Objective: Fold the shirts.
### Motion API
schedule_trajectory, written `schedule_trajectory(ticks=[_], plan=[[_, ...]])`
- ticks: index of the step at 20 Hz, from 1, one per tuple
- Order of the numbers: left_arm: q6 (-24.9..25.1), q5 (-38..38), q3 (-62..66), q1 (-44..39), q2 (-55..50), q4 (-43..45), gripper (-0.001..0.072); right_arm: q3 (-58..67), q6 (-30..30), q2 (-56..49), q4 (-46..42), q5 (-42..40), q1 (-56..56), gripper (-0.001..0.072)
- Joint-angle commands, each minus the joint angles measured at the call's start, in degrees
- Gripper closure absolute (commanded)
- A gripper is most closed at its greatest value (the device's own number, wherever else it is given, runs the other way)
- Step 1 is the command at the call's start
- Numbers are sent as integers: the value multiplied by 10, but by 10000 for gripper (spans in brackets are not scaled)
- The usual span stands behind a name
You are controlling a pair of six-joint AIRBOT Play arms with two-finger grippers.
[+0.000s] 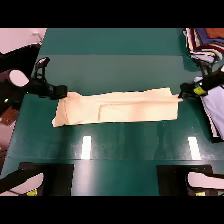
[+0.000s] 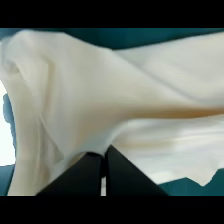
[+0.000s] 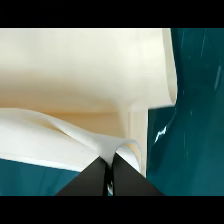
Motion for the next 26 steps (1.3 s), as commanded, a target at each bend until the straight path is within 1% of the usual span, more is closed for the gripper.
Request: schedule_trajectory(ticks=[1, 2, 3, 4, 5, 7, 9, 10, 11, 12, 15, 17, 19, 22, 23, 24, 25, 26], plan=[[3, 51, 30, 1, -52, 7, 682, 96, -2, -94, 34, -2, 6, 689], [4, 53, 33, 1, -52, 6, 670, 113, -11, -111, 51, 0, 4, 526], [3, 46, 37, 1, -52, 6, 417, 128, -18, -126, 73, 1, -1, 355], [3, 33, 45, 1, -52, 6, 113, 139, -31, -137, 103, 5, -10, 341], [4, 11, 56, 1, -52, 6, 19, 144, -42, -142, 130, 12, -20, 340], [4, -36, 83, 1, -51, 6, 162, 144, -57, -141, 149, 42, -51, 340], [4, -55, 92, 0, -46, -2, 476, 135, -64, -141, 150, 83, -88, 341], [4, -57, 92, -1, -45, -6, 609, 121, -64, -141, 153, 93, -107, 313], [4, -58, 92, -2, -46, -11, 683, 99, -64, -141, 160, 94, -126, 208], [4, -57, 92, -5, -46, -15, 683, 72, -64, -141, 159, 92, -141, 126], [4, -41, 92, -38, -47, -23, 683, -15, -76, -141, 165, 59, -166, 129], [4, -9, 92, -67, -49, -28, 683, -63, -101, -143, 206, 27, -168, 136], [3, 14, 92, -91, -53, -33, 683, -92, -118, -143, 249, 1, -159, 137], [-5, 31, 92, -122, -72, -38, 683, -107, -131, -143, 264, -29, -126, 147], [-8, 40, 92, -130, -83, -45, 683, -107, -134, -143, 264, -43, -111, 234], [-8, 52, 92, -140, -96, -61, 683, -106, -135, -143, 264, -56, -98, 289], [-7, 63, 92, -148, -109, -81, 683, -106, -135, -143, 264, -69, -86, 387], [-7, 76, 92, -157, -124, -100, 683, -106, -139, -142, 264, -75, -75, 548]])
